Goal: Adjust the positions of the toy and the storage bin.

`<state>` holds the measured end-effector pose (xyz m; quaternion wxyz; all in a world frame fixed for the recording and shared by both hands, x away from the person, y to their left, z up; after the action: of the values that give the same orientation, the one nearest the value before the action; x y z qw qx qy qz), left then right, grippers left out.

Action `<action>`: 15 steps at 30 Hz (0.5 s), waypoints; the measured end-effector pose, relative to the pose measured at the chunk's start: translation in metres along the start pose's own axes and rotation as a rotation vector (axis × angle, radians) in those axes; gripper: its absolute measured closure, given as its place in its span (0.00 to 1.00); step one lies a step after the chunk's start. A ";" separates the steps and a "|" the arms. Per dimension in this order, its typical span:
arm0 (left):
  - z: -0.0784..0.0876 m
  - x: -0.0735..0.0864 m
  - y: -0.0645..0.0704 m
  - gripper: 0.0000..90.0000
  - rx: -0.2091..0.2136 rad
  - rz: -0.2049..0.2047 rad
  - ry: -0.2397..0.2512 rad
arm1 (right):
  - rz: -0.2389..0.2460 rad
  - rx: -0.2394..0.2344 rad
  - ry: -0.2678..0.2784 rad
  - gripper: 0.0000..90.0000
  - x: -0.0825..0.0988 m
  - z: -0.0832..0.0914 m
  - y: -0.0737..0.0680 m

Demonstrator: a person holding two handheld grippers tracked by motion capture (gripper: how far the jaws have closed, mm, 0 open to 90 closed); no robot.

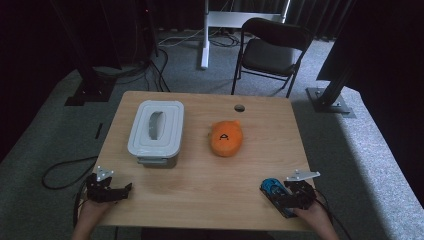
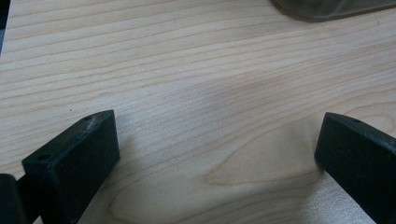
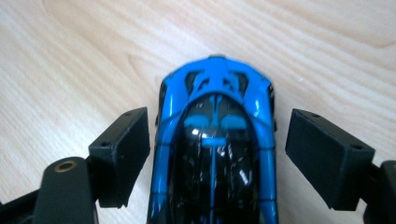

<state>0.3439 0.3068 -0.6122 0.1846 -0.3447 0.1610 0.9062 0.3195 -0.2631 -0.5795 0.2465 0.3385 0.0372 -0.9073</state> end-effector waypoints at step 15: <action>0.000 0.000 0.000 0.00 0.000 0.000 0.000 | -0.099 -0.019 0.055 0.22 -0.031 -0.005 0.019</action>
<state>0.3439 0.3068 -0.6122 0.1846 -0.3448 0.1610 0.9062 0.3511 -0.2654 -0.5620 0.2035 0.3589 0.0695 -0.9083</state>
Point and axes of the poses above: each handheld gripper's, and its own axes: z roughly backward along the jaws, x roughly out of its underside, y roughly to its right, the point moved 9 cm from there along -z, roughly forward along the jaws, and after that the axes turned 14 degrees about x, right-handed, at the moved point
